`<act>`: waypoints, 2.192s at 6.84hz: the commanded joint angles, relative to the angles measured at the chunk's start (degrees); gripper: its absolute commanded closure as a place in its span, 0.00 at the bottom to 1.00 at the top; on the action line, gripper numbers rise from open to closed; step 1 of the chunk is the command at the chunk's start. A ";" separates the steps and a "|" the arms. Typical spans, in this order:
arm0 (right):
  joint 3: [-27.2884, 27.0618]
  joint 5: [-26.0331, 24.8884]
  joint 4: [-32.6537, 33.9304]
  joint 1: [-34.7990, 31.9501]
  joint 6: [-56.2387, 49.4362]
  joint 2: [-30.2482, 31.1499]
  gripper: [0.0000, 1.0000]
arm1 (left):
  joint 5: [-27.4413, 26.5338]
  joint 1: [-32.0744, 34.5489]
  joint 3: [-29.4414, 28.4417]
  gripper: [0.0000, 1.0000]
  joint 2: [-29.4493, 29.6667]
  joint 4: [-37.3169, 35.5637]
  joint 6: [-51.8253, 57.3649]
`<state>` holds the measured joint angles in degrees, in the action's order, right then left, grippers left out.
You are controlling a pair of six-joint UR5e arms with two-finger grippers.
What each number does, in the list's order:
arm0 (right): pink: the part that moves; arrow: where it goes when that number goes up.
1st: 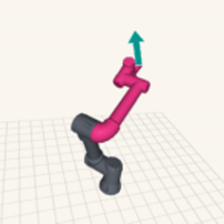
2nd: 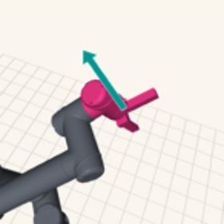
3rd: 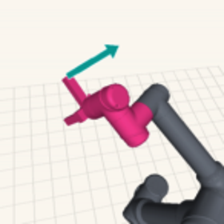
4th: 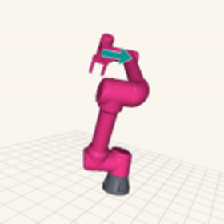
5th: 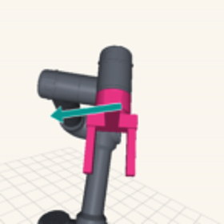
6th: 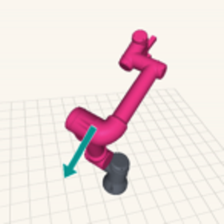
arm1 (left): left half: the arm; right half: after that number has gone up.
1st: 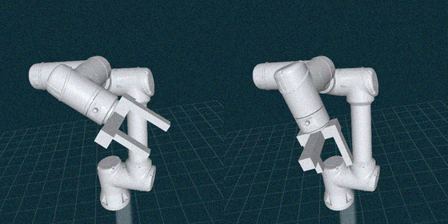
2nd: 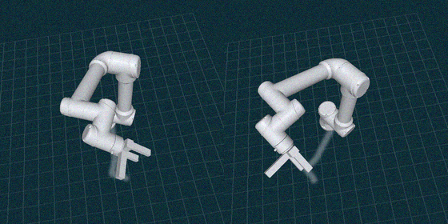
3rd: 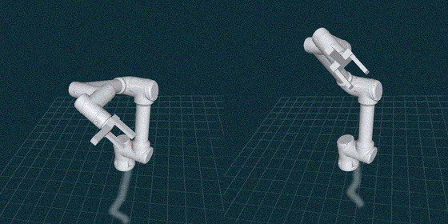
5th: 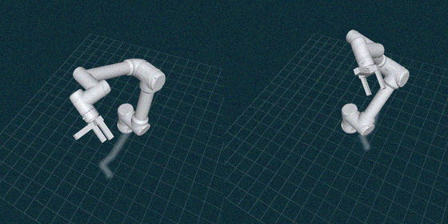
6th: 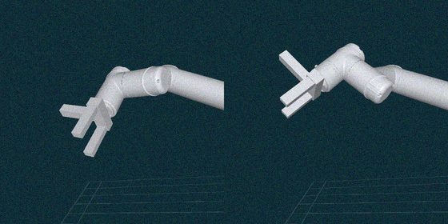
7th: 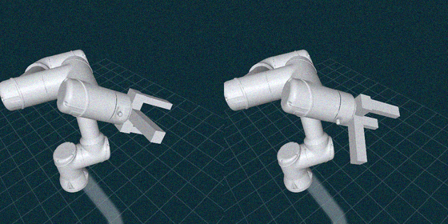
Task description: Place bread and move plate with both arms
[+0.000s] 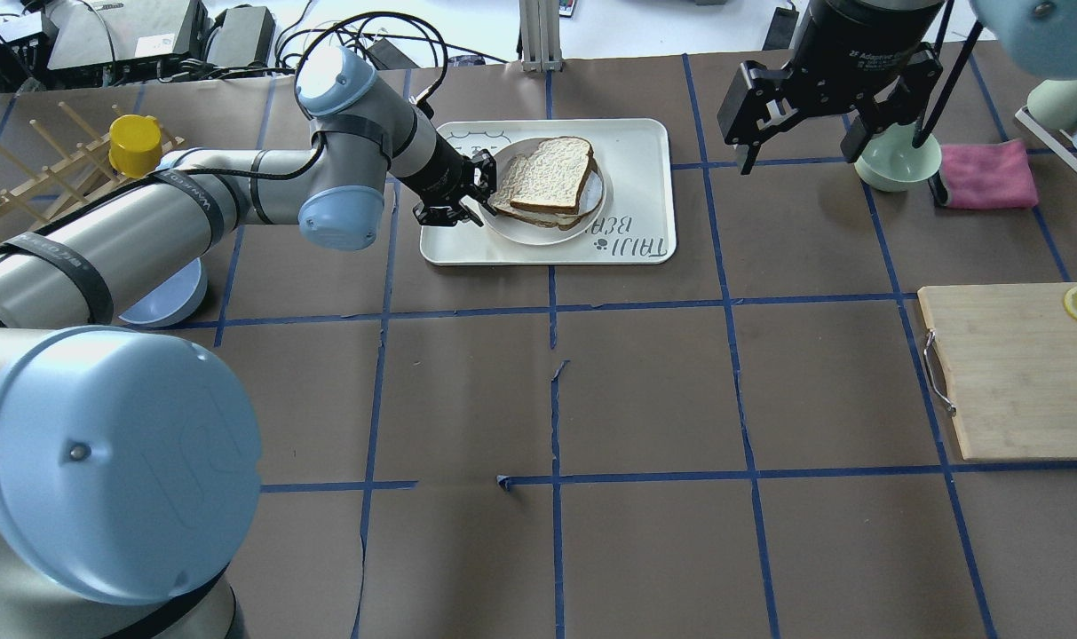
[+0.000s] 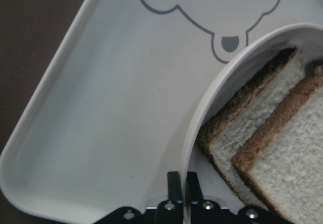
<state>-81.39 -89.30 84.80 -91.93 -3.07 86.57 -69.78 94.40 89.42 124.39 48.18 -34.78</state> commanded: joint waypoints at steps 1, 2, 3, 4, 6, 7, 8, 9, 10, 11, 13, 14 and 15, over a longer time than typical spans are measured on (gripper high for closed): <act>0.00 0.00 0.02 0.00 0.00 0.00 0.00 | -3.33 0.69 0.14 0.00 -7.09 8.99 0.15; 0.00 0.00 0.02 0.00 0.00 0.00 0.00 | -3.26 1.13 0.23 0.00 -13.14 17.39 0.24; 0.00 0.09 0.02 0.00 0.08 0.00 0.00 | -3.26 2.09 0.32 0.00 -19.56 23.22 0.33; 0.00 0.00 0.02 0.00 0.00 0.00 0.00 | -3.43 3.32 0.49 0.00 -25.19 29.37 0.68; 0.00 0.43 0.71 0.00 0.69 0.00 0.00 | -7.17 3.42 0.93 0.00 -34.17 39.84 8.60; 0.00 0.70 2.90 0.00 0.70 0.00 0.00 | -12.52 3.25 0.76 0.00 -36.73 45.20 18.34; -0.09 0.79 3.53 0.00 0.70 -0.09 0.00 | -16.66 3.16 0.93 0.00 -37.89 46.99 27.92; -0.09 0.79 3.53 0.00 0.70 -0.09 0.00 | -18.62 2.98 0.24 0.00 -38.43 46.83 34.37; -0.09 0.79 3.62 0.00 0.61 -0.09 0.00 | -18.81 1.77 0.06 0.00 -38.43 46.40 39.65; -0.09 0.96 3.88 0.00 0.61 -0.09 0.01 | -18.72 1.40 0.06 0.00 -38.43 46.57 39.70; -0.35 0.88 4.76 0.00 0.70 -0.09 0.00 | -18.72 1.40 0.14 0.00 -38.43 46.48 39.62; -0.35 0.79 4.68 0.08 0.26 -0.09 0.00 | -18.72 1.40 0.23 0.00 -38.43 46.57 39.44; -0.35 0.79 4.68 0.09 0.43 -0.09 0.00 | -18.64 1.40 0.32 0.00 -38.43 46.48 39.35</act>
<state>-81.71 -88.47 89.46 -91.88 -2.63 86.48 -88.48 95.81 89.64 85.96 94.70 4.68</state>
